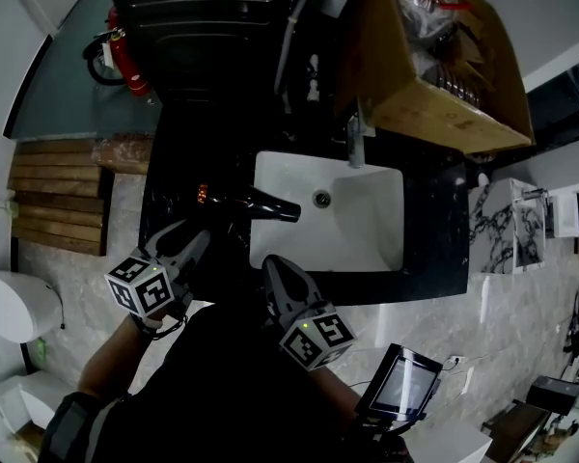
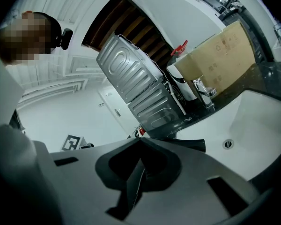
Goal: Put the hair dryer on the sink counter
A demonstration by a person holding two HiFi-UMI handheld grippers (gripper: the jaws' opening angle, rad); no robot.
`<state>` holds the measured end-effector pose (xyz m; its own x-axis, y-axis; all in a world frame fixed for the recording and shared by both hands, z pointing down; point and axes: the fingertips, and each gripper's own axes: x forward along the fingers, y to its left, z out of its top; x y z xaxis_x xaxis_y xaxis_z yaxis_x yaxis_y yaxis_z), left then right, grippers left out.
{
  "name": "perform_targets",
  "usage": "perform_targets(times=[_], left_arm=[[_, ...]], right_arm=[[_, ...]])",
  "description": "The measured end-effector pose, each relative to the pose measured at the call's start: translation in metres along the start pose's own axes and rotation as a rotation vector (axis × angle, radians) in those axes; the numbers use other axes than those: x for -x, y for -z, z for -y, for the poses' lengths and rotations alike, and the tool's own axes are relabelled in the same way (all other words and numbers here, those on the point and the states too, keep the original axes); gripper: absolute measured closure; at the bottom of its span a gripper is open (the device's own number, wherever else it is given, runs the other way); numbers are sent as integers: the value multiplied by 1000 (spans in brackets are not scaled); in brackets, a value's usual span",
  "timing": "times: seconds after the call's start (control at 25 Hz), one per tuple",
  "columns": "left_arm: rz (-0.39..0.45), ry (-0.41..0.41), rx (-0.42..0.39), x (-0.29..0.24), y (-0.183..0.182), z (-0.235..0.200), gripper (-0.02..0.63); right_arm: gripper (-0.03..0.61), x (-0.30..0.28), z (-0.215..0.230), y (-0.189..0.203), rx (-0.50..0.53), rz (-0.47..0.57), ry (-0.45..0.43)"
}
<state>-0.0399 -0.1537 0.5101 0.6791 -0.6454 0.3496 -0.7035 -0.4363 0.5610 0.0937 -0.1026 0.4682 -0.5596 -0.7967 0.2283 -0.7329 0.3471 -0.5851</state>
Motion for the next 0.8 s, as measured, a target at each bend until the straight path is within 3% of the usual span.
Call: perform_targets(times=[0.12,0.2,0.56,0.8], left_arm=[[20,41,-109,4,-7,26,485],[32,71,-141,6,-9,41,513],[101,146,-176,23,-24,85,607],[103,153,-154,25,-17,88,611]], right_arm=[[583,1,-3,-2,12,1,-6],[583,1,-5,-3,19,4,-11],[583,1,-18,-14,98,17,-22],[583,2,-27,-24,152,28,-25]])
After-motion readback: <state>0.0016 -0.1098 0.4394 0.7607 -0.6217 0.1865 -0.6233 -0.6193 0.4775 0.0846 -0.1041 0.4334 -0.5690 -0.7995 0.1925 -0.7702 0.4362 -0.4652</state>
